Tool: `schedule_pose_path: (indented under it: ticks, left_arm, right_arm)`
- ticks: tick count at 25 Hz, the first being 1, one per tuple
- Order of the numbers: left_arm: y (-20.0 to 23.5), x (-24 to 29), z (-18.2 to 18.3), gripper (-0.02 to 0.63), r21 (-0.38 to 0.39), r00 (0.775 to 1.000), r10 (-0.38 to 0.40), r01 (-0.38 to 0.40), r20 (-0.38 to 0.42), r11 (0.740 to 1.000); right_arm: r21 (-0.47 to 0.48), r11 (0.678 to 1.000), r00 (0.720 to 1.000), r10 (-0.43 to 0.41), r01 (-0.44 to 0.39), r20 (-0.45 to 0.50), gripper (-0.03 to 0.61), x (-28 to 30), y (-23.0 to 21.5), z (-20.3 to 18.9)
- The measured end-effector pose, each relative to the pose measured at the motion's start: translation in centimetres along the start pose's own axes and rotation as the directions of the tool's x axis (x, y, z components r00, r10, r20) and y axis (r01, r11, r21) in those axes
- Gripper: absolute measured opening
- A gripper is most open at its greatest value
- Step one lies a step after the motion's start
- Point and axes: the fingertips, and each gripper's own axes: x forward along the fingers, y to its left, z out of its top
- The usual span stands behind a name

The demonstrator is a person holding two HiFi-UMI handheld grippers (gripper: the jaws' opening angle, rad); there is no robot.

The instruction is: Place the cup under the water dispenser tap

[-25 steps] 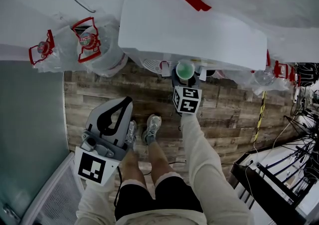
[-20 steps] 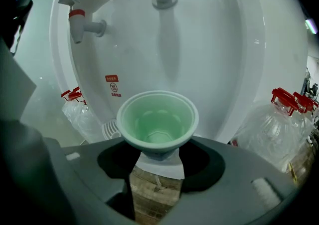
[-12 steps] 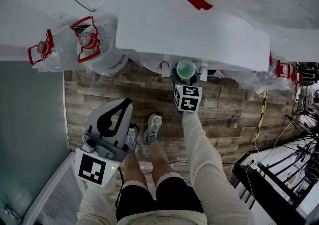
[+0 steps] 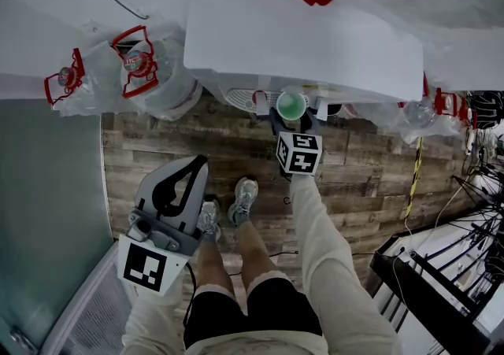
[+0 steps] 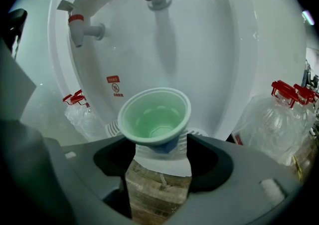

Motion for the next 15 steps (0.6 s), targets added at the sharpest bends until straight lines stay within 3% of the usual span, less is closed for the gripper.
schedule_pose_path:
  ticks: [9, 15]
  left_arm:
    - [-0.7, -1.2, 0.8, 0.006, 0.02, 1.0, -0.025, 0.025, 0.01, 0.999]
    - [-1.7, -2.0, 2.3, 0.006, 0.039, 0.998, -0.06, 0.059, 0.025, 0.998]
  right_arm:
    - [0.044, 0.999, 0.998, -0.031, 0.029, 0.052, 0.309, -3.4, 0.4, -0.1]
    - [0.041, 0.997, 0.984, -0.067, 0.061, 0.165, 0.011, -8.5, 1.3, 2.2]
